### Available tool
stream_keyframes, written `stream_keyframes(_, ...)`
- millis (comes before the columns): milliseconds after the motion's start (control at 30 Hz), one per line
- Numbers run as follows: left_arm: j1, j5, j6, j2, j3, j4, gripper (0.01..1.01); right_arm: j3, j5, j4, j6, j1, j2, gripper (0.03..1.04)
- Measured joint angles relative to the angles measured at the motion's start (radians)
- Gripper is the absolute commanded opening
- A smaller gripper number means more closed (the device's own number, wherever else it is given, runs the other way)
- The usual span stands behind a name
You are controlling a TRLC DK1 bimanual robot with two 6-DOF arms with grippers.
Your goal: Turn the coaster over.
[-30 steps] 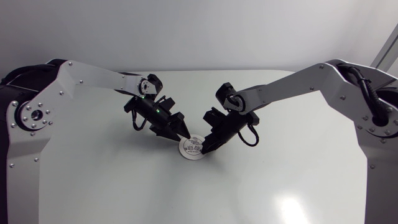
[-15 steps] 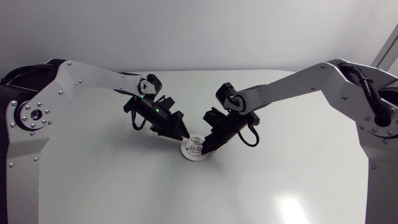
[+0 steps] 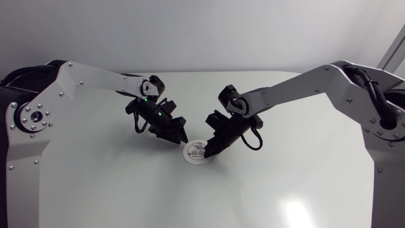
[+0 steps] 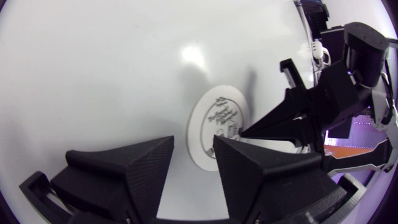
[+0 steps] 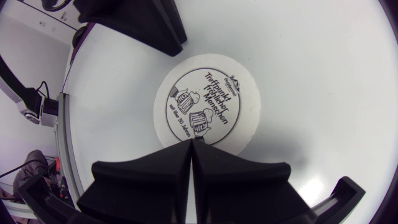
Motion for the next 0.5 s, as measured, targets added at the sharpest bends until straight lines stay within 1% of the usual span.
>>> stream_keyframes(67,0.000,-0.048,0.000,0.000,-0.007,0.010,0.530,0.000,0.000,0.000,0.000,0.002,0.000,0.05)
stream_keyframes(167,-0.013,-0.076,0.000,-0.013,-0.021,0.019,0.541,0.000,0.000,0.000,0.000,0.002,0.000,0.05)
stream_keyframes(233,-0.027,-0.080,0.000,-0.016,-0.023,0.019,0.580,0.000,0.000,0.000,0.000,0.002,0.000,0.05)
stream_keyframes(500,-0.074,-0.080,0.000,-0.019,-0.025,0.019,0.580,-0.001,0.000,0.000,0.000,0.002,0.000,0.05)
